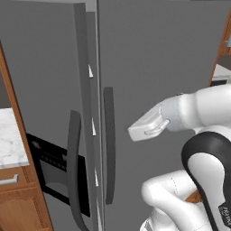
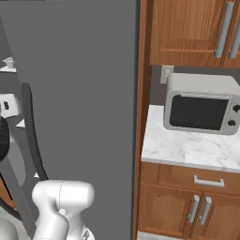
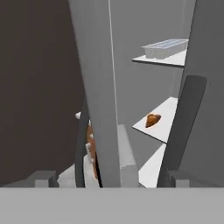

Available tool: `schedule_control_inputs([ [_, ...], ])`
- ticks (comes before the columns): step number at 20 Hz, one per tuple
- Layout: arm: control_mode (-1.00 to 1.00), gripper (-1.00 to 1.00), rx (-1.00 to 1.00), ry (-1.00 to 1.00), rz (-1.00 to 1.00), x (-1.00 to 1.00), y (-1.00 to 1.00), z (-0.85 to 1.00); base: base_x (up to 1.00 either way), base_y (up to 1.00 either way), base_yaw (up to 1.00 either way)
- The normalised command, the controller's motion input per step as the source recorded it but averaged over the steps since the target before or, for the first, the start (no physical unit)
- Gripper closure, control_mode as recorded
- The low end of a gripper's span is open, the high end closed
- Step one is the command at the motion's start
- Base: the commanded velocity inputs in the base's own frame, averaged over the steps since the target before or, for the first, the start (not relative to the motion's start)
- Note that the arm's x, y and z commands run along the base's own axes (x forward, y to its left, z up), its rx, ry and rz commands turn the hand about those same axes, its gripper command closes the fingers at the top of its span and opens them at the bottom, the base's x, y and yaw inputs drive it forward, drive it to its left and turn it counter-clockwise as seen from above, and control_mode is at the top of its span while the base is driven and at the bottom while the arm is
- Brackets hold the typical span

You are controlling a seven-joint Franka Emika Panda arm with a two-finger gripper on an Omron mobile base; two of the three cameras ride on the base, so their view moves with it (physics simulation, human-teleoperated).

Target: Open the freezer door, pick up the ice cube tray from the freezer, and place it on the dining counter.

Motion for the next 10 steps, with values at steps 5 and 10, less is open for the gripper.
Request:
schedule_control_inputs([
  [5, -1.0, -1.0, 0.07, -0.12, 0.23, 0.0, -0.02, 0.11, 0.0, 0.0, 0.0],
  [10, -1.0, -1.0, 0.07, -0.13, 0.22, 0.0, 0.0, 0.06, 0.0, 0.0, 0.0],
])
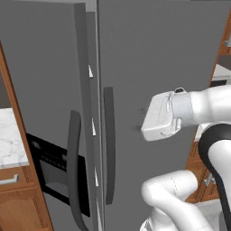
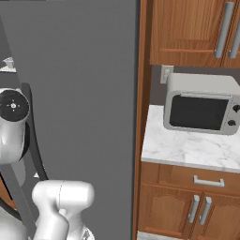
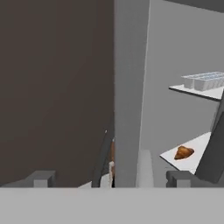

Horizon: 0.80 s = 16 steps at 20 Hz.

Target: Open the freezer door, pick up the ice cube tray from the freezer, and place it on the dining counter.

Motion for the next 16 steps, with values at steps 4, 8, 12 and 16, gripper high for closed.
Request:
schedule_control_inputs([
  [4, -1.0, -1.0, 0.08, -0.12, 0.19, 0.0, 0.0, 0.14, 0.0, 0.0, 0.0],
  [8, -1.0, -1.0, 0.08, -0.09, 0.15, 0.0, 0.0, 0.12, 0.0, 0.0, 0.0],
  [12, -1.0, -1.0, 0.06, -0.09, 0.14, 0.01, 0.0, 0.03, 0.0, 0.0, 0.0],
  [16, -1.0, -1.0, 0.05, -0.05, 0.15, 0.09, 0.0, 0.0, 0.0, 0.0, 0.0],
])
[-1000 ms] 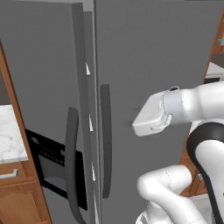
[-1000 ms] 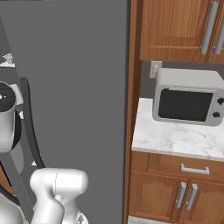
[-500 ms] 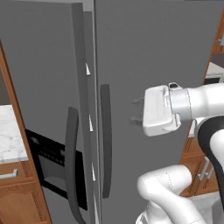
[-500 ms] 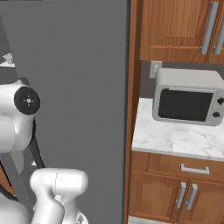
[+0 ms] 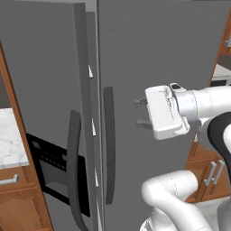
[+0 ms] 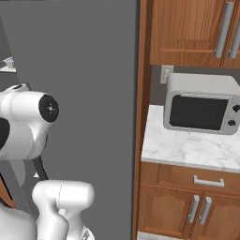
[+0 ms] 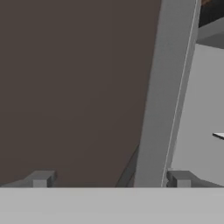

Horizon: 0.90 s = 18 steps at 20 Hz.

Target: Open the freezer door, pick up the ice cube tray from the freezer, and place it on the dining counter.

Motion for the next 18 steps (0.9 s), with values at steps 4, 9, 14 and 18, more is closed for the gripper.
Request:
schedule_control_inputs([
  [4, -1.0, -1.0, 0.02, -0.05, 0.16, 0.09, 0.0, 0.0, 0.0, 0.0, 0.0],
  [9, -1.0, -1.0, 0.0, -0.03, 0.15, 0.2, 0.1, 0.0, 0.0, 0.0, 0.0],
  [14, -1.0, -1.0, 0.0, -0.03, 0.08, 0.31, 0.16, 0.0, 0.0, 0.0, 0.0],
  [18, -1.0, -1.0, 0.0, -0.02, 0.02, 0.32, 0.2, 0.0, 0.0, 0.0, 0.0],
])
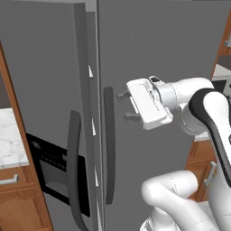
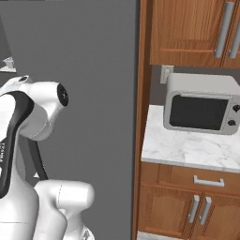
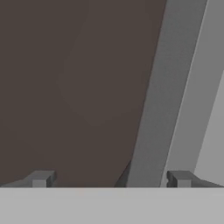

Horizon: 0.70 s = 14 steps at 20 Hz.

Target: Open the freezer door, pick up the ice cube tray from the freezer, and place it on the dining counter.

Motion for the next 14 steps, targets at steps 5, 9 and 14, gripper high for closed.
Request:
schedule_control_inputs([
  [5, -1.0, -1.0, 0.0, 0.0, 0.0, 0.27, 0.24, 0.0, 0.0, 0.0, 0.0],
  [9, -1.0, -1.0, 0.0, 0.0, 0.0, 0.22, 0.33, 0.0, 0.0, 0.0, 0.0],
  [14, -1.0, -1.0, 0.0, 0.0, 0.0, 0.32, 0.33, 0.0, 0.0, 0.0, 0.0],
])
